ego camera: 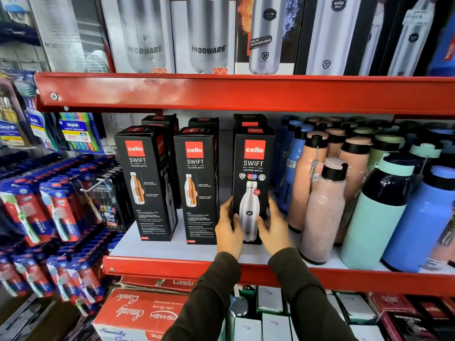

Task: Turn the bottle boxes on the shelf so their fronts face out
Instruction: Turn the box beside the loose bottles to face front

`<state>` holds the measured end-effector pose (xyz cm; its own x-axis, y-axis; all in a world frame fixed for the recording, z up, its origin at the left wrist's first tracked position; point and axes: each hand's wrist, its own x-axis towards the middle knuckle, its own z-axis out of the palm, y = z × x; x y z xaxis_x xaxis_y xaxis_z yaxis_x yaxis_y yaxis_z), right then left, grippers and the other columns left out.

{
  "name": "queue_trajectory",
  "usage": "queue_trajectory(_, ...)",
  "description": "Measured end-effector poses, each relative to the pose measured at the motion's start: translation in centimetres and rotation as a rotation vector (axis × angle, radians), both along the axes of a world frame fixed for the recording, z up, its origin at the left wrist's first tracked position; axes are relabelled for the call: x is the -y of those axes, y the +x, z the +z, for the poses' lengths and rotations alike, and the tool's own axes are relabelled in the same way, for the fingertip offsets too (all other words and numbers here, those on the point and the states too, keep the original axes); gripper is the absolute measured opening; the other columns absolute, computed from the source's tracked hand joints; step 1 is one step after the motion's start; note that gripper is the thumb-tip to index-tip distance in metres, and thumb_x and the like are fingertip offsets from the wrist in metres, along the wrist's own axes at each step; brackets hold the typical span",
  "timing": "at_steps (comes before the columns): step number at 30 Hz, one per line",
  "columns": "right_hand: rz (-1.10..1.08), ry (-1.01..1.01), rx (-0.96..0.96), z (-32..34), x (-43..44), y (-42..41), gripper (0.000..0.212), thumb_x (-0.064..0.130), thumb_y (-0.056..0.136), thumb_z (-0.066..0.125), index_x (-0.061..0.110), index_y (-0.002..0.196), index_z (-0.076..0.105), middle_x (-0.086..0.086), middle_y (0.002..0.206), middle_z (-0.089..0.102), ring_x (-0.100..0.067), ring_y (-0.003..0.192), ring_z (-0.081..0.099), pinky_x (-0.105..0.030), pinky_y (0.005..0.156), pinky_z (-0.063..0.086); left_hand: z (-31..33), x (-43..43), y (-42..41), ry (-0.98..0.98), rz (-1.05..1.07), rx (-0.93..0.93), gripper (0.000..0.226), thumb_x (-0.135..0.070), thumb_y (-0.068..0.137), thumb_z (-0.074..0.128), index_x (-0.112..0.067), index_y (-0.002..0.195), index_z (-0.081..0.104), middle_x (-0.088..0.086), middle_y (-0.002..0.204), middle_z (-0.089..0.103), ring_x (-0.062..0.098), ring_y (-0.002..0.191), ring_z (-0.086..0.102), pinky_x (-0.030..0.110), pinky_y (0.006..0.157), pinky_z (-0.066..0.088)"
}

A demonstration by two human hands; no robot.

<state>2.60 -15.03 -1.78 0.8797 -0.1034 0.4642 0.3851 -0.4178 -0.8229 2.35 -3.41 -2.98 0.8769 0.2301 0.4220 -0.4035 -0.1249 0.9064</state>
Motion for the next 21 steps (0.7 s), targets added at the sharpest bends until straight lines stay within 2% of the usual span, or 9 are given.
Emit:
queue_trajectory(3,-0.019,0.03,0.015,-0.2,-0.1,-0.1,0.096,-0.005,0.09,0.051,0.079,0.12,0.017,0.018,0.128,0.044,-0.001,0.123,0.043,-0.028,0.106,0.039,0.0,0.1,-0.2,-0.005,-0.01,-0.003,0.045,-0.005,0.098,0.045,-0.029,0.136,0.045,-0.011,0.128,0.06,-0.004,0.115,0.056,-0.001,0.091,0.039)
queue_trajectory(6,-0.03,0.036,0.021,-0.4,-0.2,-0.2,0.094,-0.005,0.089,0.052,0.076,0.124,0.02,0.025,0.128,0.042,-0.001,0.124,0.043,-0.03,0.106,0.04,-0.1,0.1,-0.3,-0.004,-0.012,0.002,0.045,-0.006,0.098,0.045,-0.03,0.136,0.044,-0.007,0.131,0.06,-0.005,0.116,0.055,0.001,0.093,0.04)
queue_trajectory(8,-0.044,0.045,0.021,-0.7,-0.3,-0.3,0.085,-0.003,0.089,0.054,0.064,0.134,0.027,0.028,0.13,0.042,-0.001,0.125,0.043,-0.033,0.107,0.042,-0.1,0.0,-0.4,0.007,-0.01,-0.006,0.045,-0.006,0.099,0.044,-0.031,0.136,0.044,-0.006,0.133,0.059,-0.003,0.117,0.055,0.002,0.095,0.04)
queue_trajectory(11,-0.101,0.097,0.016,-1.2,-0.3,-0.3,0.065,-0.001,0.088,0.059,0.029,0.142,0.039,0.005,0.139,0.051,-0.012,0.126,0.049,-0.046,0.107,0.046,-0.1,-0.1,-0.6,0.029,-0.011,-0.03,0.046,-0.005,0.1,0.042,-0.023,0.143,0.041,0.0,0.141,0.055,0.01,0.129,0.052,0.014,0.105,0.039)
queue_trajectory(13,-0.15,0.131,0.025,-1.1,-0.4,-0.4,0.058,-0.002,0.086,0.063,0.022,0.136,0.047,-0.003,0.135,0.057,-0.016,0.12,0.055,-0.047,0.103,0.049,0.0,0.0,-0.9,0.041,-0.001,-0.048,0.049,-0.006,0.101,0.041,-0.015,0.148,0.035,0.004,0.15,0.045,0.017,0.139,0.043,0.026,0.115,0.034)
queue_trajectory(16,-0.235,0.15,0.103,-0.8,-0.8,-1.1,0.052,-0.001,0.082,0.067,0.021,0.127,0.055,-0.004,0.125,0.062,-0.016,0.11,0.059,-0.038,0.097,0.052,0.1,-0.1,-1.9,0.065,0.046,0.001,0.052,-0.007,0.101,0.042,-0.011,0.151,0.03,0.007,0.154,0.036,0.02,0.143,0.037,0.035,0.119,0.031)
queue_trajectory(19,-0.317,0.154,0.243,-0.5,-1.7,-2.2,0.044,0.004,0.082,0.066,0.027,0.119,0.057,0.0,0.115,0.057,-0.011,0.095,0.056,-0.009,0.085,0.042,0.3,-1.1,-3.3,0.051,0.095,0.125,0.048,-0.011,0.1,0.045,-0.021,0.146,0.038,0.002,0.144,0.044,0.009,0.132,0.046,0.027,0.11,0.04)
queue_trajectory(21,-0.313,0.141,0.34,0.1,-2.9,-2.9,0.037,0.005,0.084,0.063,0.026,0.115,0.059,0.002,0.106,0.053,-0.005,0.087,0.054,-0.006,0.08,0.04,0.7,-2.2,-4.0,0.073,0.165,0.237,0.044,-0.012,0.101,0.045,-0.024,0.143,0.044,-0.002,0.138,0.046,0.003,0.129,0.046,0.02,0.108,0.039)
